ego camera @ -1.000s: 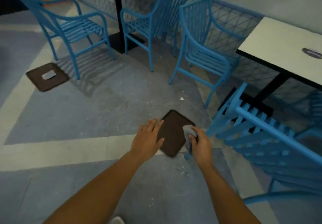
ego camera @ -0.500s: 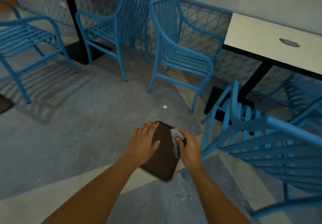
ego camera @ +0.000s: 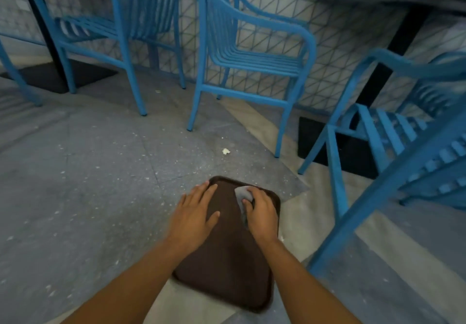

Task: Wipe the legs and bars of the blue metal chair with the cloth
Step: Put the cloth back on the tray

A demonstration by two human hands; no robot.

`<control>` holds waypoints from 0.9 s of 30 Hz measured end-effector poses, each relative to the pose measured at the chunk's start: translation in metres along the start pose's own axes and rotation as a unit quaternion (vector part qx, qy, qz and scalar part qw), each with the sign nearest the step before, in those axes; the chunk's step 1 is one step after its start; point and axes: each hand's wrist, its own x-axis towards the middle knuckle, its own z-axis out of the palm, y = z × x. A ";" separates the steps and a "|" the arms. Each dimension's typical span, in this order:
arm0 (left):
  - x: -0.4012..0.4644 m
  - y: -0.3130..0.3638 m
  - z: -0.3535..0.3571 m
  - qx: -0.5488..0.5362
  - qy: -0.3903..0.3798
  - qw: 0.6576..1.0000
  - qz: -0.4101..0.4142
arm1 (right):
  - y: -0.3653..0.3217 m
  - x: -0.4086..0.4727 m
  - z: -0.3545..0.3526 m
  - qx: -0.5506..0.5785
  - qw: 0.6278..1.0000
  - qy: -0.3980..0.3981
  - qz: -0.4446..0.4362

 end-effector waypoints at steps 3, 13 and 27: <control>0.007 -0.014 0.031 0.002 0.002 1.000 0.003 | 0.029 -0.003 0.031 -0.026 1.000 -0.014 0.000; 0.012 -0.035 0.076 -0.006 0.007 1.000 0.012 | 0.068 -0.010 0.085 -0.076 0.995 -0.058 -0.030; 0.014 -0.031 0.104 0.009 0.009 0.999 0.030 | 0.110 -0.036 0.133 -0.198 0.940 -0.278 -0.002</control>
